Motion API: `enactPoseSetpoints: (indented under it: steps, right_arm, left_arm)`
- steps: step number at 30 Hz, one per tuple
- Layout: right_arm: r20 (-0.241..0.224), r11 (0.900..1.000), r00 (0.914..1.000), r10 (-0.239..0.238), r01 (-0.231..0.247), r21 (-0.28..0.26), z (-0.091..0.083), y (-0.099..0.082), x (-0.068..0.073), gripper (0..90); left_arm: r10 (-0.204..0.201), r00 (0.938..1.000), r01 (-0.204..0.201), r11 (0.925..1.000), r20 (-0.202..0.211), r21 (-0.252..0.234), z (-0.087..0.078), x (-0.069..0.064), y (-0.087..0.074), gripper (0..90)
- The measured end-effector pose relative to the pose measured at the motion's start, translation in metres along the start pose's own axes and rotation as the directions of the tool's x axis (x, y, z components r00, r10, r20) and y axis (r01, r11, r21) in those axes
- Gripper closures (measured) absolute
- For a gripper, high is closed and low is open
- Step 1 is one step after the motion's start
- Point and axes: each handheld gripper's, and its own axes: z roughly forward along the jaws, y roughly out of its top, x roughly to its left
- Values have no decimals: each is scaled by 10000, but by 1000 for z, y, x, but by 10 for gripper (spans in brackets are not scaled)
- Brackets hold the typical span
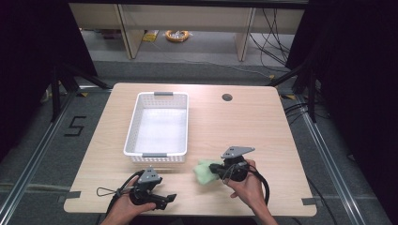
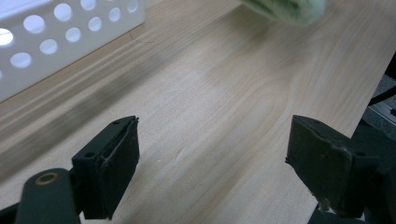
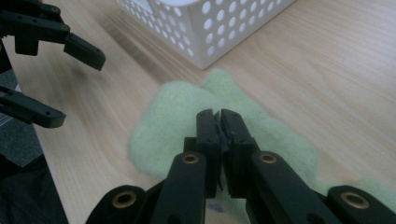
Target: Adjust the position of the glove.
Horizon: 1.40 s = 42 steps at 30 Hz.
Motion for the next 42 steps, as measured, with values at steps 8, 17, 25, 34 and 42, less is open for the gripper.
enactPoseSetpoints:
  steps: [8,17,25,34,42]
  right_arm:
    - [-98,9998,9998,193,-192,83,5,-14,13,870]
    - [-49,9989,9997,230,-228,404,13,-23,21,870]
    - [120,9980,9998,139,-146,615,20,-28,25,863]
    - [372,9953,9973,636,-661,701,19,-34,30,629]
    - [1568,10000,9876,7,-14,47,-21,-28,-4,597]
  left_arm:
    - [-73,10000,73,10000,-6,2,-2,1,0,166]
    - [-147,9999,146,9998,-69,-142,-1,1,0,166]
    - [-46,9999,45,10000,-90,-66,-2,1,0,166]
    - [-4,10000,4,10000,-30,-32,-2,1,0,166]
    - [-156,9999,156,9997,-14,-173,-1,0,0,166]
